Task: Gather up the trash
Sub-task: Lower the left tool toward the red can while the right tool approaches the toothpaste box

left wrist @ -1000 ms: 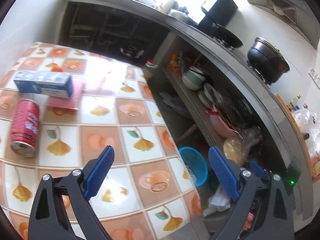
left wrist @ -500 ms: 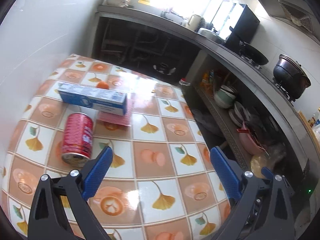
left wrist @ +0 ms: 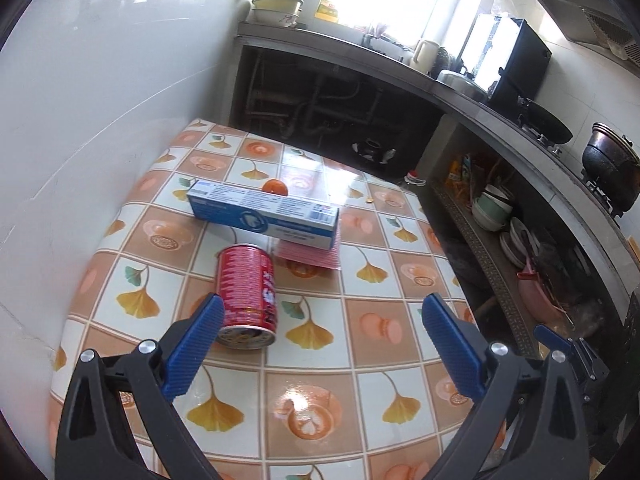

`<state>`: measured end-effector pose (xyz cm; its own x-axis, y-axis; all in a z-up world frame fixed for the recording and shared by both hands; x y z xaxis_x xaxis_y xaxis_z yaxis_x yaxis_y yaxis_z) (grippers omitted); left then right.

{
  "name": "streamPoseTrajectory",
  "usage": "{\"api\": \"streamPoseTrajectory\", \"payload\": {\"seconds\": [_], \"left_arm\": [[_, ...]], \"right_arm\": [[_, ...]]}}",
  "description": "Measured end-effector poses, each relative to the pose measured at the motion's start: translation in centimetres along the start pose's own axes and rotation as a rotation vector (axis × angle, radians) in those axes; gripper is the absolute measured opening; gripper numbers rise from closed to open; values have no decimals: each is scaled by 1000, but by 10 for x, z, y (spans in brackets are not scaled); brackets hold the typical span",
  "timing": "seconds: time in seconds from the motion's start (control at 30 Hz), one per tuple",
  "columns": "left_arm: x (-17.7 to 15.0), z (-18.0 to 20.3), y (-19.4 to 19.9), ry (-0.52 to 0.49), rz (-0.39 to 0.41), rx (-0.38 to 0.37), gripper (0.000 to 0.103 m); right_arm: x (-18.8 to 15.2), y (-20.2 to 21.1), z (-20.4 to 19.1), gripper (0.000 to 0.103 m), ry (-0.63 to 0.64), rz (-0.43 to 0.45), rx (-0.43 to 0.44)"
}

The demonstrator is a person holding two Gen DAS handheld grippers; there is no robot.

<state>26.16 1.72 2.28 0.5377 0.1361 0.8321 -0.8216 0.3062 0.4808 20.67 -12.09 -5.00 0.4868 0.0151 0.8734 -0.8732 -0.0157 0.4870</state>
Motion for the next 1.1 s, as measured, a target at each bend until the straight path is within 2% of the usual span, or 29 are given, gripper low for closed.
{"api": "streamPoseTrajectory", "payload": {"seconds": [0.4, 1.1], "left_arm": [[0, -18, -3, -16, -25, 32, 97], [-11, -16, 1, -25, -47, 59, 97]], "right_arm": [[10, -15, -20, 95, -34, -21, 49], [2, -13, -5, 95, -104, -46, 66]]}}
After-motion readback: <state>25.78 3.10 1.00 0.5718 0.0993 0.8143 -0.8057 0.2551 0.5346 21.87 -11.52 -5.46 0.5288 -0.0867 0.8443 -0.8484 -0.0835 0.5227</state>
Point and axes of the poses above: each gripper's, at about its wrist camera, not at the fingertips, and y roughly against the way its jaws point, z to its right, x to its top, the point moved 7 cm from there along -y, roughly the way its jaws point, and after that the axes turned 13 degrees about z, right-handed, at the moved point
